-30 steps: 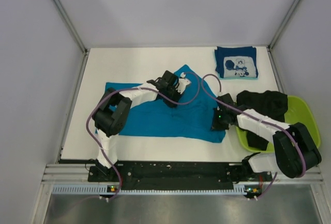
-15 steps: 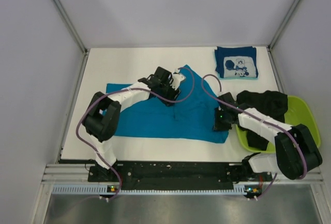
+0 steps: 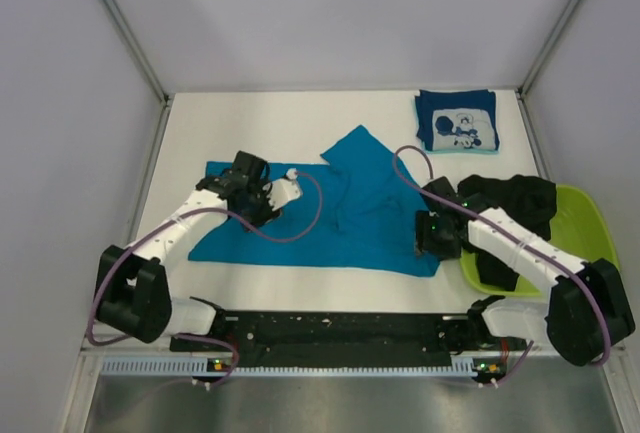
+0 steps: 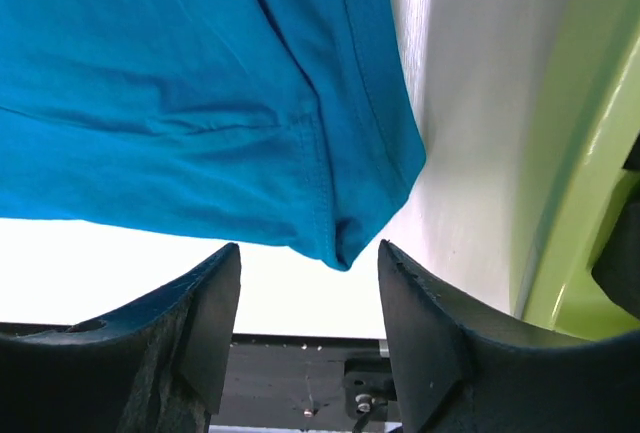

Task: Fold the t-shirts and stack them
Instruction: Fold the flattened tshirt in 1/3 of the way

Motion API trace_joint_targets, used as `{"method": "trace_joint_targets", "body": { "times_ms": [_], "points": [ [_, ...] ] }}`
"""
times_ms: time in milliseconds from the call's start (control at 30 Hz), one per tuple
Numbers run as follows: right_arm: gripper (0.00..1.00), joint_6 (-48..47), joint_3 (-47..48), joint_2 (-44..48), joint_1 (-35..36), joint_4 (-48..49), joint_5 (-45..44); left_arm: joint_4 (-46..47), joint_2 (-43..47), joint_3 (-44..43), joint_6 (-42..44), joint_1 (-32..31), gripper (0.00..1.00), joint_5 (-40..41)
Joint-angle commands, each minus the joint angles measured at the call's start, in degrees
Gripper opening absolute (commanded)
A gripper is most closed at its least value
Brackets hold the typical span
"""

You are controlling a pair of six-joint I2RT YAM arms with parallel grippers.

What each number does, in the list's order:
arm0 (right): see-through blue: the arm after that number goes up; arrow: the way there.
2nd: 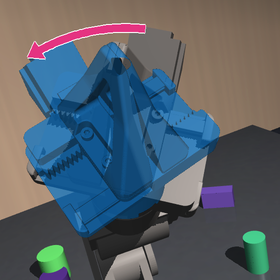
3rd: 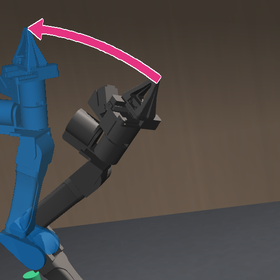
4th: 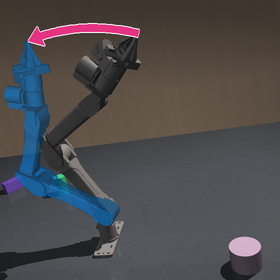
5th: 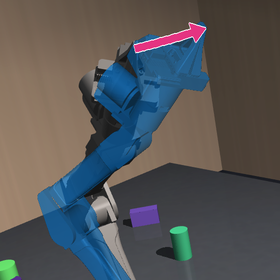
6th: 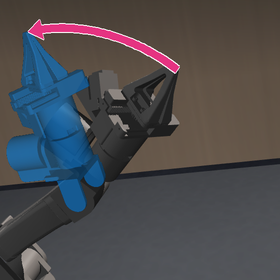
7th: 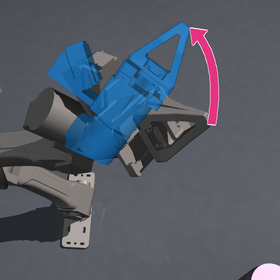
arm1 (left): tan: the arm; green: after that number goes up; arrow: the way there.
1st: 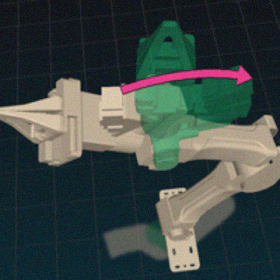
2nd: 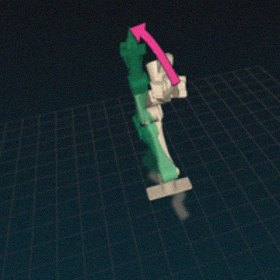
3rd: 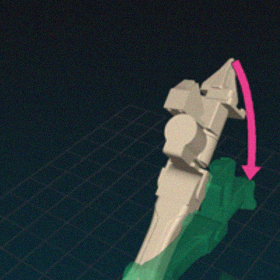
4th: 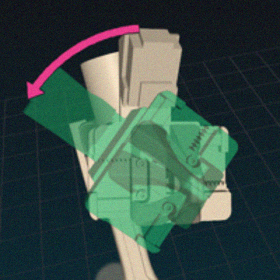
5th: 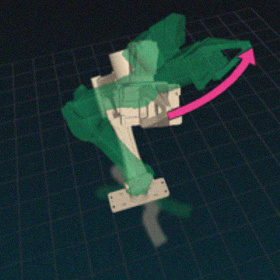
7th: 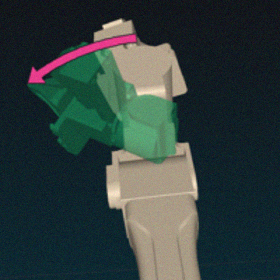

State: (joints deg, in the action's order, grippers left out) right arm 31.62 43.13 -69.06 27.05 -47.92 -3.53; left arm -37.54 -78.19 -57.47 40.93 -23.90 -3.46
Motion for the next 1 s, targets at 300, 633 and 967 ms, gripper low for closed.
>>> {"method": "trace_joint_targets", "body": {
  "times_ms": [300, 633, 967],
  "points": [
    [0.33, 3.89, -6.83, -10.05, 1.43, 8.46, 0.54, -1.59, 5.42, 25.29, 16.82, 5.62, 0.64, 13.39],
    [0.00, 7.67, -7.36, -0.56, 3.97, 1.52, 3.26, -9.45, 11.39, 25.31, 9.53, 5.62, 0.00, 12.08],
    [0.20, 8.38, 1.15, 6.03, 9.60, -22.19, 6.97, -28.37, 14.65, 23.90, 8.03, 5.53, 0.01, 14.79]
  ]
}}
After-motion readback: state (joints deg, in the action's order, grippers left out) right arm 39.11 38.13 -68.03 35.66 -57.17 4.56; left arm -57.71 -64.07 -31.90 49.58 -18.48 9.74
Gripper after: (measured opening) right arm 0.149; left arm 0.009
